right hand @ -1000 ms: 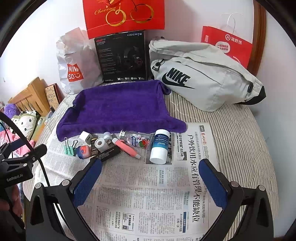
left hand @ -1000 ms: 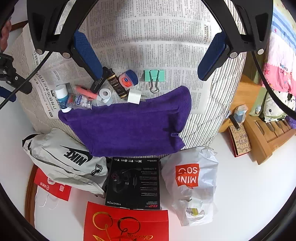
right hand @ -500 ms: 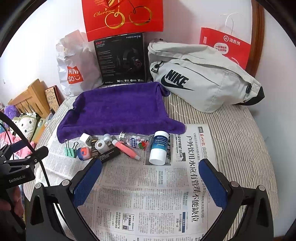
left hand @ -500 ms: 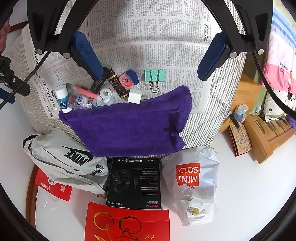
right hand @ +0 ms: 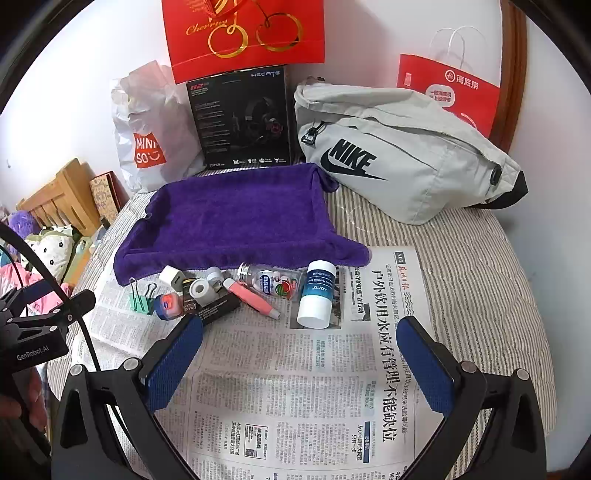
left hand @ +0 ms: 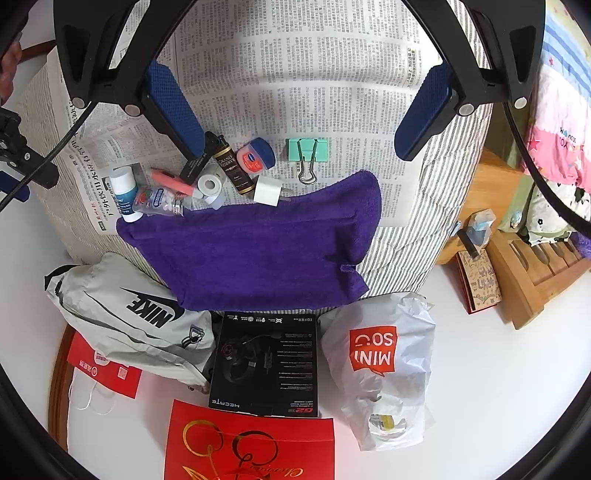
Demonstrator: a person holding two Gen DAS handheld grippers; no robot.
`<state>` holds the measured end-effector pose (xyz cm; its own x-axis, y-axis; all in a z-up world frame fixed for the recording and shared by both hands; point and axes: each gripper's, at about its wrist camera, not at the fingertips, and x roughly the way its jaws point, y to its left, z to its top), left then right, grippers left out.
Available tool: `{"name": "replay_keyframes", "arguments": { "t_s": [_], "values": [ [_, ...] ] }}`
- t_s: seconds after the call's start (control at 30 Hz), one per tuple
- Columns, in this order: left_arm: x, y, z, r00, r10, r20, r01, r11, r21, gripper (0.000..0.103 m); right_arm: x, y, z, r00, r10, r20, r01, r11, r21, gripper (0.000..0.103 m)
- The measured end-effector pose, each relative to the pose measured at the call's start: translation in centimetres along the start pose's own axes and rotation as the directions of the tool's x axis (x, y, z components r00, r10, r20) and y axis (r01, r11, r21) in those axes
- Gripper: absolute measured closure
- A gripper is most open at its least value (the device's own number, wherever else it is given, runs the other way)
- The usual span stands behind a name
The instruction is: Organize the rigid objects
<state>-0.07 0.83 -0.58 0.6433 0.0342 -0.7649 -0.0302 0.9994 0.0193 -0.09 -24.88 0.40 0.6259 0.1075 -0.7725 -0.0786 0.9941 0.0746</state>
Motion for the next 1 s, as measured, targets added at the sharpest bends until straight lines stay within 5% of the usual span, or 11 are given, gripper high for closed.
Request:
{"name": "replay_keyframes", "arguments": {
  "t_s": [0.67, 1.0],
  "values": [
    [1.5, 0.3, -0.1, 1.0, 0.006, -0.02, -0.005, 1.0, 0.009, 0.0, 0.8, -0.3, -0.1, 1.0, -0.008, -0.016, 0.008, 1.0, -0.004, 0.0],
    [8.4, 2.3, -1.7, 0.994, 0.033, -0.101, -0.03, 0.999, 0.027, 0.0, 3.6, -1.0, -0.6, 0.998, -0.027, -0.061, 0.025, 0.999, -0.022, 0.0]
  ]
}}
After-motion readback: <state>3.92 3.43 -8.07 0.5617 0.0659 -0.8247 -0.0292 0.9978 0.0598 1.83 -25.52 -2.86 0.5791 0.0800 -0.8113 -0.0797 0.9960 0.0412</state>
